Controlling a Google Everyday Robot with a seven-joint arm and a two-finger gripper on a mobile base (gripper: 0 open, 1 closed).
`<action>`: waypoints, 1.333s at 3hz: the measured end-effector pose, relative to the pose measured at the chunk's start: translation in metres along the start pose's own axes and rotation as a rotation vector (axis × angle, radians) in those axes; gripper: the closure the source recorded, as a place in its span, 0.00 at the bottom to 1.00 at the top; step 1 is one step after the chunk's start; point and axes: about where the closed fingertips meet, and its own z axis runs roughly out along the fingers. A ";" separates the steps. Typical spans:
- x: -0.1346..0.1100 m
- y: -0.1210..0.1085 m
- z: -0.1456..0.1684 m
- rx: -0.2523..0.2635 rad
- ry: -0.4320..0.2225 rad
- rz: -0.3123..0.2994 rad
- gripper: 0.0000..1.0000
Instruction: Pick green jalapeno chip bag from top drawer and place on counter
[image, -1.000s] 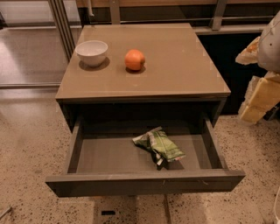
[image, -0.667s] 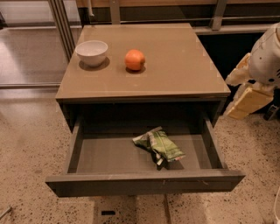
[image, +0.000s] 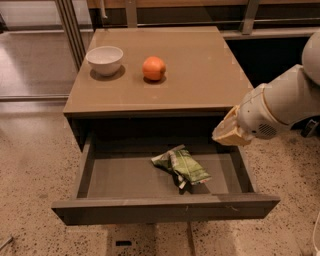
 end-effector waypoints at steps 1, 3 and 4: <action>-0.001 0.008 0.054 -0.027 -0.080 0.015 1.00; 0.013 0.006 0.070 -0.008 -0.050 -0.003 1.00; 0.031 0.007 0.097 -0.011 -0.045 -0.002 0.83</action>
Offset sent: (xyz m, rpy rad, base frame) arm 0.0078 0.0235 -0.0423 0.0756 0.0057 0.0131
